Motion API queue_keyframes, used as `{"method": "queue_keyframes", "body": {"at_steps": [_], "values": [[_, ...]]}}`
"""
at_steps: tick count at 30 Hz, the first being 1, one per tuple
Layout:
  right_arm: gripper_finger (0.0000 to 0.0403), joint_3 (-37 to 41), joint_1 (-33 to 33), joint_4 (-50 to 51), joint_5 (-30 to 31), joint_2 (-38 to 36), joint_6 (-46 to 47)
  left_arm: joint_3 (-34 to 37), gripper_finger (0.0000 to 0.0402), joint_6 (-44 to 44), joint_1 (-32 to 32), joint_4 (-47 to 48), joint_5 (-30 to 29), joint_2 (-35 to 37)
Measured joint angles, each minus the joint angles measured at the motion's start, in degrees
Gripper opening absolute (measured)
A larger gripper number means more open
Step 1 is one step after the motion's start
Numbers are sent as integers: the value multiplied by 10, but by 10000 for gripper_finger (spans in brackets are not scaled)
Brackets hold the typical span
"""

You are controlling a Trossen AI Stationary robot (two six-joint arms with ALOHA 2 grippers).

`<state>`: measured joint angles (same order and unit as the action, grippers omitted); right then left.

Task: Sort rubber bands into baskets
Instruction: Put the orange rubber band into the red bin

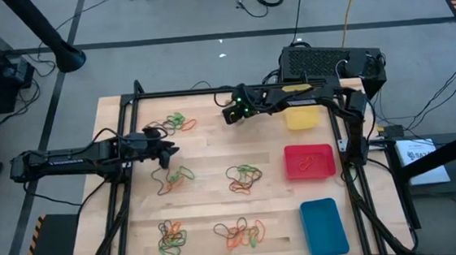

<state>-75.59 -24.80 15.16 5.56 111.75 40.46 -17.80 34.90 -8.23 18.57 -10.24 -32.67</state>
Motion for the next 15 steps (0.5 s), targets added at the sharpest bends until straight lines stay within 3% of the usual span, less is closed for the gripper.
{"method": "queue_keyframes", "body": {"at_steps": [8, 15], "values": [[143, 0, -2, -2, 31, 20, -34, 0, 175, 38, 0, 0, -49, 0], [143, -1, -15, 4, 3, 38, -34, 0, 175, 38, 0, 0, -50, 0]]}}
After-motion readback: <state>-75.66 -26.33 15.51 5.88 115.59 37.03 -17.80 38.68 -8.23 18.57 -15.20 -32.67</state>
